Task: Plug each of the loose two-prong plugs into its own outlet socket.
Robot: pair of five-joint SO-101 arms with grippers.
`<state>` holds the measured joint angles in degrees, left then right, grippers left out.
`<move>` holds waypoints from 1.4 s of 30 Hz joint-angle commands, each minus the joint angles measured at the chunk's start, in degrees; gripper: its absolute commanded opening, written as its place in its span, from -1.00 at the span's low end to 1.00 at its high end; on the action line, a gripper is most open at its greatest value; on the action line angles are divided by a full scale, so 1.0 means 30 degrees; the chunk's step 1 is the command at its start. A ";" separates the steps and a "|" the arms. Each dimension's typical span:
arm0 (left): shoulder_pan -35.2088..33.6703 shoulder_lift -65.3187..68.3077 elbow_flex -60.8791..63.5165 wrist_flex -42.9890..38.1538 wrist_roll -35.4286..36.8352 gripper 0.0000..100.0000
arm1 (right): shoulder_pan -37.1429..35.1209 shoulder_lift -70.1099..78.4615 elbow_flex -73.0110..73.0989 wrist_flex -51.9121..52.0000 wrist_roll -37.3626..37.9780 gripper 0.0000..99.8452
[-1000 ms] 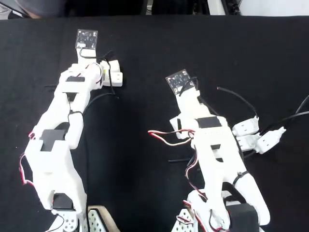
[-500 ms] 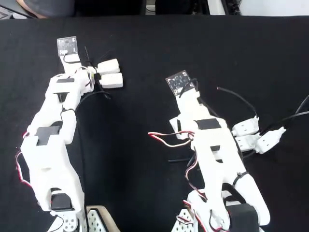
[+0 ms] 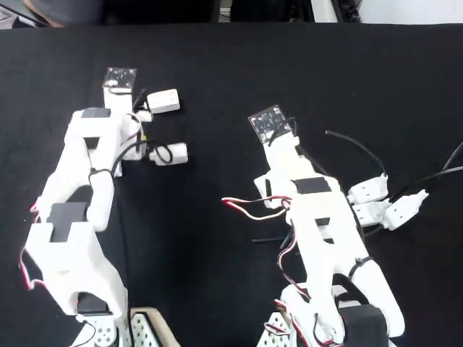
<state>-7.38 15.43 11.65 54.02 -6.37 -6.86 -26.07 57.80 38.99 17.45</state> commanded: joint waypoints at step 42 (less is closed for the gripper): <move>0.8689 -3.3436 2.3106 0.1436 -0.8205 -0.70 | 0.2637 -0.0337 -0.1451 0.1114 -0.1934 -0.98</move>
<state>16.88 -91.74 81.89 61.41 -31.78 -0.09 -26.07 57.36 41.89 12.35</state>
